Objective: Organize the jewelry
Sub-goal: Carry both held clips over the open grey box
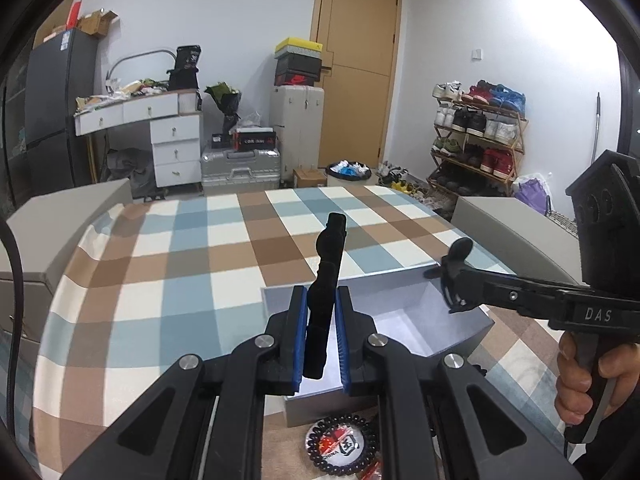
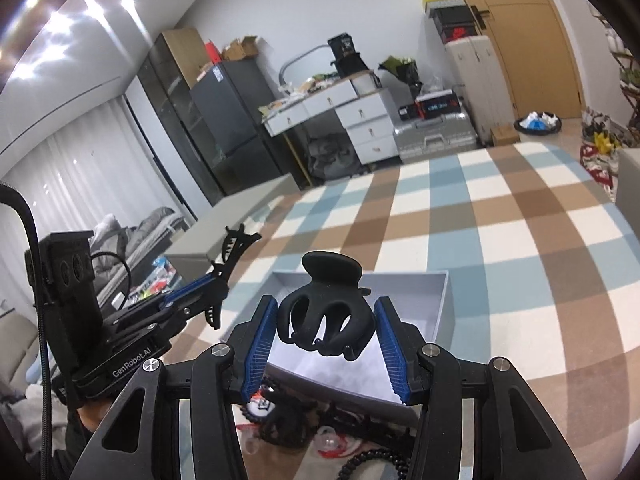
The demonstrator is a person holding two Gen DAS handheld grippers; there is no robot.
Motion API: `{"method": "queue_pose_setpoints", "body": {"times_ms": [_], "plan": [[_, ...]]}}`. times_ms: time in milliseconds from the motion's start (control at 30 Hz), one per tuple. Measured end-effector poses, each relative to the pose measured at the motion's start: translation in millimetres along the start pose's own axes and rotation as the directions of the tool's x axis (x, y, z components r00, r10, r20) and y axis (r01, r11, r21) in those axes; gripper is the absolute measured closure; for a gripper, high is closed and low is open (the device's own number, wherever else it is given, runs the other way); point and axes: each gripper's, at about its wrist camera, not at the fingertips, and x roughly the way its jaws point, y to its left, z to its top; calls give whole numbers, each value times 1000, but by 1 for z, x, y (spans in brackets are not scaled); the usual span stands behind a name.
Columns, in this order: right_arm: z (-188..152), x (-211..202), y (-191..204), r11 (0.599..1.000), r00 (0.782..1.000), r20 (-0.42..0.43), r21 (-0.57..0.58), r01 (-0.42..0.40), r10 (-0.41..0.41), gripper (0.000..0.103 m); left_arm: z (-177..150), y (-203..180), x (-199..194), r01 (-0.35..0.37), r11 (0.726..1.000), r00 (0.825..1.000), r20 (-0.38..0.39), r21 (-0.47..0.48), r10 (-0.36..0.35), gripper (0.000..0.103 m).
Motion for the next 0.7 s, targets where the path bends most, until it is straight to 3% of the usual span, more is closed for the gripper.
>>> {"method": "queue_pose_setpoints", "body": {"times_ms": [400,700], "plan": [[-5,10,-7,1000,999,-35,14,9,-9,54,-15,-19,14,-2,997,996,-88,79,9,94],[-6,17,-15,1000,999,-48,18,-6,7,54,-18,-25,14,28,997,991,-130,67,-19,94]]}}
